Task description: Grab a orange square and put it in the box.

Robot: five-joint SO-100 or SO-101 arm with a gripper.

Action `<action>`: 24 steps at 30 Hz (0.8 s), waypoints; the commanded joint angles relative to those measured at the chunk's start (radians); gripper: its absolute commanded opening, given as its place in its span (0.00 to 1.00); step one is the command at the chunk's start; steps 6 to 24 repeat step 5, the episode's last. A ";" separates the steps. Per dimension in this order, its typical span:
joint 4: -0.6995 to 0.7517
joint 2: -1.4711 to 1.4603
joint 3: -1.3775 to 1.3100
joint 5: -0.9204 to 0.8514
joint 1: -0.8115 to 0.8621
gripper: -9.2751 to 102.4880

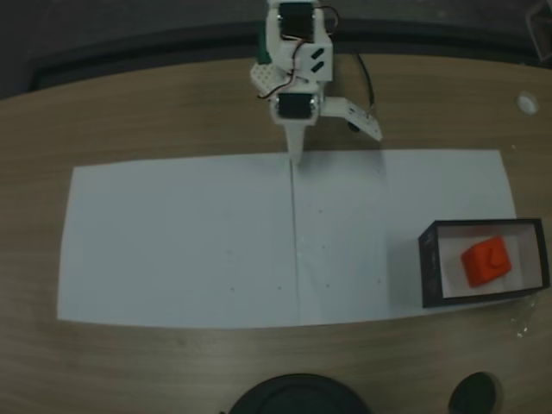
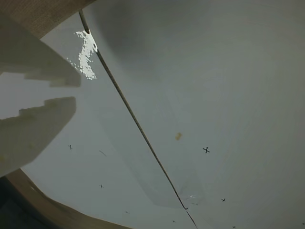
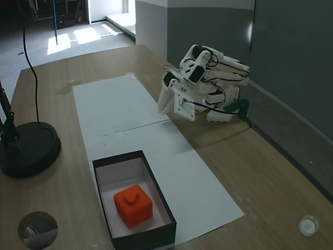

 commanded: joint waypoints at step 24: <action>0.009 0.020 -0.051 0.000 0.000 0.08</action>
